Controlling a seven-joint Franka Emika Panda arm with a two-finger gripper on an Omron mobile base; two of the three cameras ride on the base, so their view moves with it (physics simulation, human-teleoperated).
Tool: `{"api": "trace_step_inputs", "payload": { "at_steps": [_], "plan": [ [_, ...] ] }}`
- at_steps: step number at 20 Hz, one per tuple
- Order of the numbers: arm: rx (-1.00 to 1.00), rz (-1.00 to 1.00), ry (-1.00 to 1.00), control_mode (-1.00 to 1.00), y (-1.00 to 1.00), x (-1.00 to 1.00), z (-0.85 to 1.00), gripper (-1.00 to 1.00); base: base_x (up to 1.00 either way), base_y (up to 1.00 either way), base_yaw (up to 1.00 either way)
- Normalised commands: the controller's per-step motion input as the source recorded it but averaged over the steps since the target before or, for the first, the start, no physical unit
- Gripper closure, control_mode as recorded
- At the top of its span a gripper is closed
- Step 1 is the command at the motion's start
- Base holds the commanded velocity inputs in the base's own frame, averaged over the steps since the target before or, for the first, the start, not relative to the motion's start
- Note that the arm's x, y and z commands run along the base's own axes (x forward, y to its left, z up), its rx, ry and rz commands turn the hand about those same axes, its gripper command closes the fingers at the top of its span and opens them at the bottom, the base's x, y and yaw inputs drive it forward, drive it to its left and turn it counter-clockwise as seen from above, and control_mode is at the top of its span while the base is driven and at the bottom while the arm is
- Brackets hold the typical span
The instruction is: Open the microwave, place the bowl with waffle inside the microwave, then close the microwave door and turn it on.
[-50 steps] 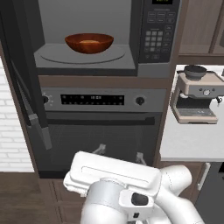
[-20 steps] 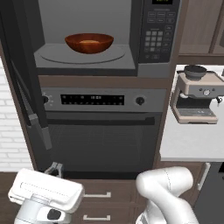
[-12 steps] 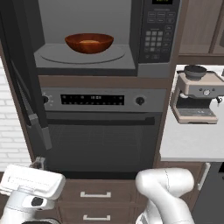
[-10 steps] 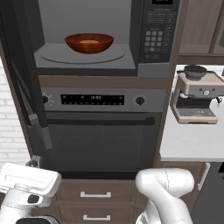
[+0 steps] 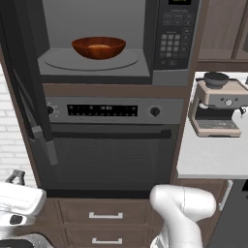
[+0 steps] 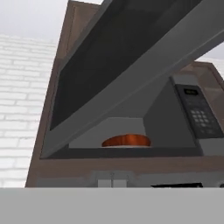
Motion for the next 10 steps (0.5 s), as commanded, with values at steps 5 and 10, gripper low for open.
{"api": "trace_step_inputs", "payload": {
  "at_steps": [5, 10],
  "plan": [
    [0.01, 0.07, -0.19, -1.0, 0.28, 0.39, -0.06, 1.0, 0.0, 0.0, 0.0],
    [0.04, 0.06, -0.21, -1.0, 0.34, 0.28, 0.0, 1.0, 0.0, 0.0, 0.0]
  ]
}}
